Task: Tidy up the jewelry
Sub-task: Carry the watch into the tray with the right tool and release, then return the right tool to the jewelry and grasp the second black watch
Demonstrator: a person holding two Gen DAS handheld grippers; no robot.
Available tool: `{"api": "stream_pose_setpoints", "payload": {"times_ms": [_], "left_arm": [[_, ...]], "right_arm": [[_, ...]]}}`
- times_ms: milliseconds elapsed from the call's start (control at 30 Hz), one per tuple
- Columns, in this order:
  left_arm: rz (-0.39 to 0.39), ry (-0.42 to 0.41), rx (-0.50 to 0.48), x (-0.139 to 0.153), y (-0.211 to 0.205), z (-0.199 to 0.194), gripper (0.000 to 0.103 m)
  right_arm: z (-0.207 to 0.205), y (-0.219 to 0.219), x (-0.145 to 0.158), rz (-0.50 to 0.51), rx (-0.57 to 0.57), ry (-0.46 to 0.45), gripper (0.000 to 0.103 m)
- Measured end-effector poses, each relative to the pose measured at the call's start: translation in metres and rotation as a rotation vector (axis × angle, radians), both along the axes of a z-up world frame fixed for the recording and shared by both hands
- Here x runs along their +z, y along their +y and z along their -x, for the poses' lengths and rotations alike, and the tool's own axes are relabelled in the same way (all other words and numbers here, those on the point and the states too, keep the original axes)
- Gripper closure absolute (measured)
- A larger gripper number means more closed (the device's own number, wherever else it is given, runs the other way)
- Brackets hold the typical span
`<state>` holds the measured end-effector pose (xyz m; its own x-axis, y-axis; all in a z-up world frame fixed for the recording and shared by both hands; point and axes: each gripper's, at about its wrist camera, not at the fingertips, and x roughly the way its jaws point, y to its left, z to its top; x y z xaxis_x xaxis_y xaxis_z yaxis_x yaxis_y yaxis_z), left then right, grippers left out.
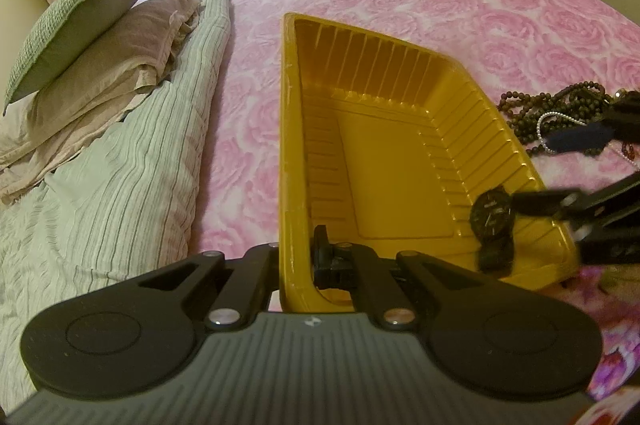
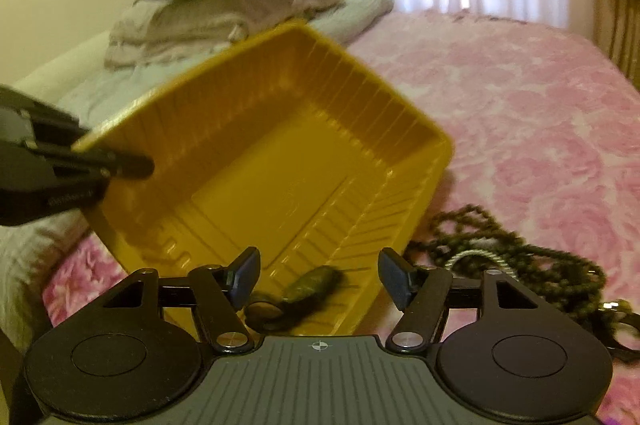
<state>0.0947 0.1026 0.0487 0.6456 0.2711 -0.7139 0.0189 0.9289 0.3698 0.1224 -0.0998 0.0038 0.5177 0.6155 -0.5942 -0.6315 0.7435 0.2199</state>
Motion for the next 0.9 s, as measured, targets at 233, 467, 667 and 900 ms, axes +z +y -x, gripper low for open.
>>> {"api": "stream_pose_setpoints", "payload": {"times_ms": [233, 467, 667, 900], "left_arm": [[0.007, -0.001, 0.006, -0.003, -0.001, 0.003, 0.101], [0.001, -0.003, 0.006, -0.003, -0.002, 0.003, 0.101], [-0.003, -0.002, 0.007, -0.003, -0.004, 0.003, 0.101], [-0.011, 0.002, 0.012, -0.002, -0.005, 0.003, 0.101]], "right_arm": [[0.015, -0.076, -0.014, 0.032, -0.224, 0.004, 0.037], [0.023, -0.151, -0.034, 0.077, -0.463, 0.043, 0.037], [0.013, -0.173, -0.035, 0.095, -0.508, 0.033, 0.037], [-0.014, -0.17, -0.041, 0.17, -0.469, -0.035, 0.037]]}}
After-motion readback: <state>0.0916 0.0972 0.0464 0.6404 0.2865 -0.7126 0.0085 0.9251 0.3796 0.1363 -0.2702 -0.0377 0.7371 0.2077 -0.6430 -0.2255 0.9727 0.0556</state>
